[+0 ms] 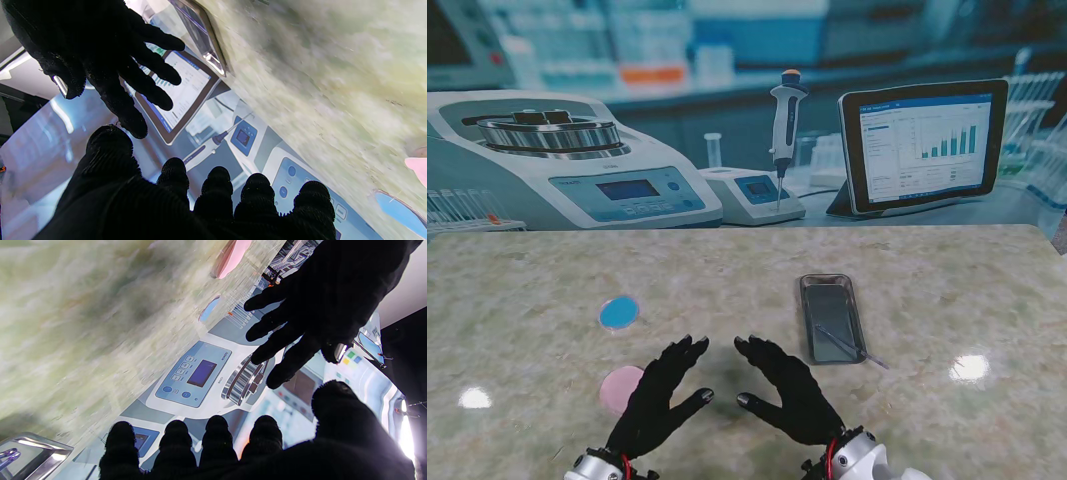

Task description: Line a culture dish with filter paper and press it flat with a glass rod

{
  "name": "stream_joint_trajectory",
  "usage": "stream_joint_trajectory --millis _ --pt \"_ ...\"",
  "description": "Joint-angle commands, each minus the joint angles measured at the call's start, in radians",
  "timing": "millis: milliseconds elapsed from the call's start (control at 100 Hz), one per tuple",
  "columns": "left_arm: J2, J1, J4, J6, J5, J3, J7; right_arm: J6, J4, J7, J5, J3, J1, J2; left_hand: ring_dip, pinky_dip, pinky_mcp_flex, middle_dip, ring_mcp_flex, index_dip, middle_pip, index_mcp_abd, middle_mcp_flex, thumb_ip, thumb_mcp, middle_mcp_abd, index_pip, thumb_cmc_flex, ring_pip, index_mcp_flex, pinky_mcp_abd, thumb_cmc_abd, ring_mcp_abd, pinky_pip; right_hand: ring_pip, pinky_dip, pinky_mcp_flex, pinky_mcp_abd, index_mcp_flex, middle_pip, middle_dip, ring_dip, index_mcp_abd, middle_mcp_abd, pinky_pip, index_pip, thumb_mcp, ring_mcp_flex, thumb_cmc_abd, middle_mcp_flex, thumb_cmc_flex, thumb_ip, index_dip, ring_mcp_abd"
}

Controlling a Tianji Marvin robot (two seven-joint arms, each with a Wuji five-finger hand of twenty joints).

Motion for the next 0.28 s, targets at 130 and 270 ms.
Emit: stream_joint_trajectory --millis 130,270 --pt "-0.002 0.010 0.003 -0.010 -0.004 -0.002 0.003 0.000 -0.001 -0.006 -0.008 -0.005 -0.008 -0.002 -0.026 -0.052 0.003 -0.018 -0.038 -0.011 -0.026 -0.022 -0.044 0.016 -0.015 -0.043 -0.034 -0.001 -0.024 -0.018 -0.049 0.033 -0.046 -0.058 -0.021 0.023 -0.004 -0.005 0.025 -0.016 0.020 0.001 -0.032 -0.030 -0.025 0.006 0.013 -0.030 0.002 -0.041 -0.044 0.004 -0.013 -0.008" --pt "-0.003 0.010 0.003 -0.011 -0.006 -0.002 0.005 0.005 -0.003 -0.003 -0.008 -0.006 -0.007 -0.001 -0.026 -0.055 0.003 -0.018 -0.038 -0.009 -0.025 -0.022 -0.044 0.016 -0.015 -0.042 -0.033 0.000 -0.023 -0.018 -0.049 0.032 -0.046 -0.058 -0.021 0.030 -0.004 -0.005 0.024 -0.017 0.026 0.005 -0.032 -0.030 -0.025 0.008 0.019 -0.030 0.001 -0.041 -0.046 0.003 -0.009 -0.007"
